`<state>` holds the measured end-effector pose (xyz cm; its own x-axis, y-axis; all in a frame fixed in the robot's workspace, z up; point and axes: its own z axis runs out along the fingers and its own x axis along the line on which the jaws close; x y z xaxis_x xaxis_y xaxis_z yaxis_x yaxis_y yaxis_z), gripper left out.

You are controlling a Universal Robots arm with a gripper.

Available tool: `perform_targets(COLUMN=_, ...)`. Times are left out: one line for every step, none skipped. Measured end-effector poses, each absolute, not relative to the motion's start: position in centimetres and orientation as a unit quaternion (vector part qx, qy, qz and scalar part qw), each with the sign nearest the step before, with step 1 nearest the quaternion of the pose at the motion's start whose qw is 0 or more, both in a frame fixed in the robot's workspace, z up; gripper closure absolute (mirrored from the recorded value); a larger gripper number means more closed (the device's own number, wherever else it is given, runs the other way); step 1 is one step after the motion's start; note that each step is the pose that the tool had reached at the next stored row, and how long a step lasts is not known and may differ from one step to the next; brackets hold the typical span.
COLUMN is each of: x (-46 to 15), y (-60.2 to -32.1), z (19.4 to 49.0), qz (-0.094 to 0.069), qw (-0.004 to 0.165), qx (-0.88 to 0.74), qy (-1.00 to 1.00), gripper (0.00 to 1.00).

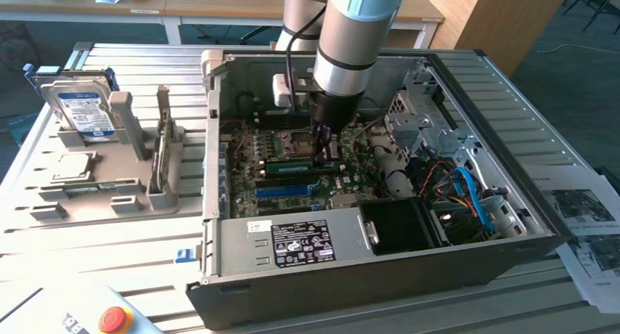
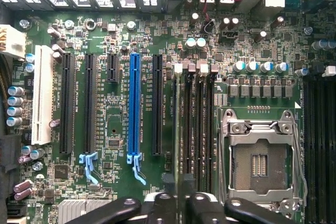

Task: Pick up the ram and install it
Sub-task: 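Insert the ram into the slot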

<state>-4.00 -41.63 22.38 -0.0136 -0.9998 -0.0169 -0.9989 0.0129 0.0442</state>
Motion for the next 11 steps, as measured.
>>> perform_targets(x=-4.00, y=-41.63, z=22.38, qz=-0.022, qw=0.010, qx=0.702, qy=-0.712, gripper=0.82)
perform_targets(x=-4.00, y=-41.63, z=22.38, qz=-0.022, qw=0.010, qx=0.702, qy=-0.712, gripper=0.75)
perform_targets(x=-4.00, y=-41.63, z=22.38, qz=-0.022, qw=0.010, qx=0.702, qy=-0.712, gripper=0.75)
perform_targets(x=-4.00, y=-41.63, z=22.38, qz=-0.022, qw=0.010, qx=0.702, qy=-0.712, gripper=0.75)
perform_targets(x=-4.00, y=-41.63, z=22.38, qz=-0.022, qw=0.010, qx=0.702, qy=-0.712, gripper=0.75)
perform_targets(x=-4.00, y=-41.63, z=22.38, qz=-0.022, qw=0.010, qx=0.702, qy=-0.712, gripper=0.75)
perform_targets(x=-4.00, y=-41.63, z=22.38, qz=-0.022, qw=0.010, qx=0.702, qy=-0.712, gripper=0.75)
perform_targets(x=-4.00, y=-41.63, z=22.38, qz=-0.022, qw=0.010, qx=0.702, qy=-0.712, gripper=0.75)
perform_targets(x=-4.00, y=-41.63, z=22.38, qz=-0.022, qw=0.009, qx=0.702, qy=-0.712, gripper=0.75)
perform_targets(x=-4.00, y=-41.63, z=22.38, qz=-0.022, qw=0.009, qx=0.702, qy=-0.712, gripper=0.75)
perform_targets(x=-4.00, y=-41.63, z=22.41, qz=-0.022, qw=0.010, qx=0.702, qy=-0.712, gripper=0.75)
